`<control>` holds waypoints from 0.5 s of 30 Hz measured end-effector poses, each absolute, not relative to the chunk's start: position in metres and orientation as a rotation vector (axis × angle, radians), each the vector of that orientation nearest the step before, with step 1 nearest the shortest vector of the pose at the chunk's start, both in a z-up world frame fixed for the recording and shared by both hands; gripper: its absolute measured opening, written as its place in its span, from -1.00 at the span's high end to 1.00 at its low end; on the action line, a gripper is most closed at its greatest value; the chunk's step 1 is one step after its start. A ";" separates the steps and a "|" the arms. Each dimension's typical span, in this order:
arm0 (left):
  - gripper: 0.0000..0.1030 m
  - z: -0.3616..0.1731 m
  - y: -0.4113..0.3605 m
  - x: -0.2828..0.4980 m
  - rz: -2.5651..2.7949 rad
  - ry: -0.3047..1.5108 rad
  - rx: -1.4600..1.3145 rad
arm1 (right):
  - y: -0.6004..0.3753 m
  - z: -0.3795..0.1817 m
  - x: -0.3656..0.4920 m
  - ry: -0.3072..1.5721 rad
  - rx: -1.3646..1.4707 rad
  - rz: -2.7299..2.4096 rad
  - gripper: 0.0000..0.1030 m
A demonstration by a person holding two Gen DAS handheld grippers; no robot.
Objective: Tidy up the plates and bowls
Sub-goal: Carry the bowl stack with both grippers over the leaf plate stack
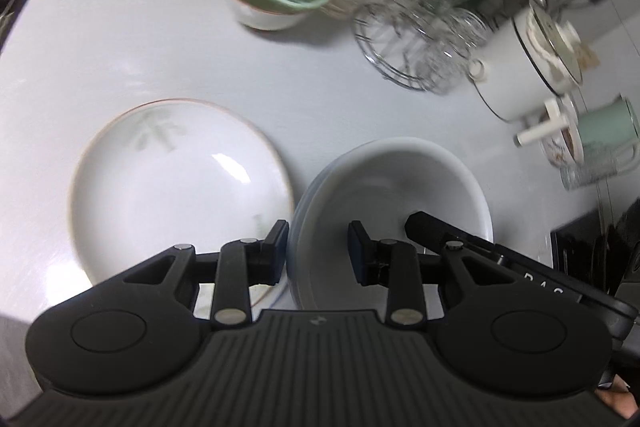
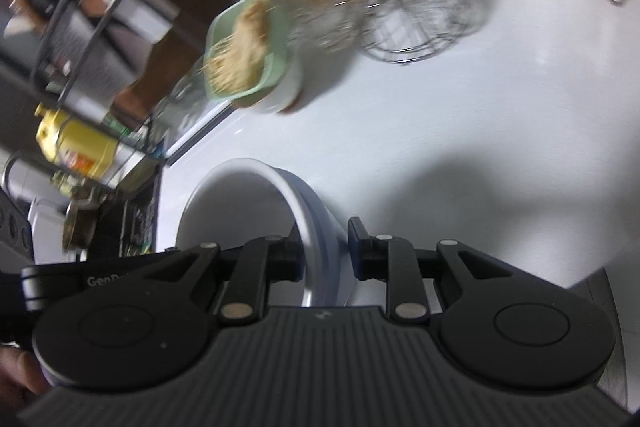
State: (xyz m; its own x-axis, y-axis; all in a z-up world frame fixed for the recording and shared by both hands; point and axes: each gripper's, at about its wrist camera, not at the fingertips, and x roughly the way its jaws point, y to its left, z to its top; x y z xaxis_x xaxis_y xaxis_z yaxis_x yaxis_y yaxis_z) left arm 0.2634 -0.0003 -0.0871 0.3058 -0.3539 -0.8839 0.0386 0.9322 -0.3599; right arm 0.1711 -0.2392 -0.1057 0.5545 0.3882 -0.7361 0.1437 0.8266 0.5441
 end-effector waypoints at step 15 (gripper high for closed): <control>0.29 -0.096 0.070 0.248 -0.126 1.180 -0.425 | -0.166 -0.102 0.195 1.043 0.458 0.309 0.51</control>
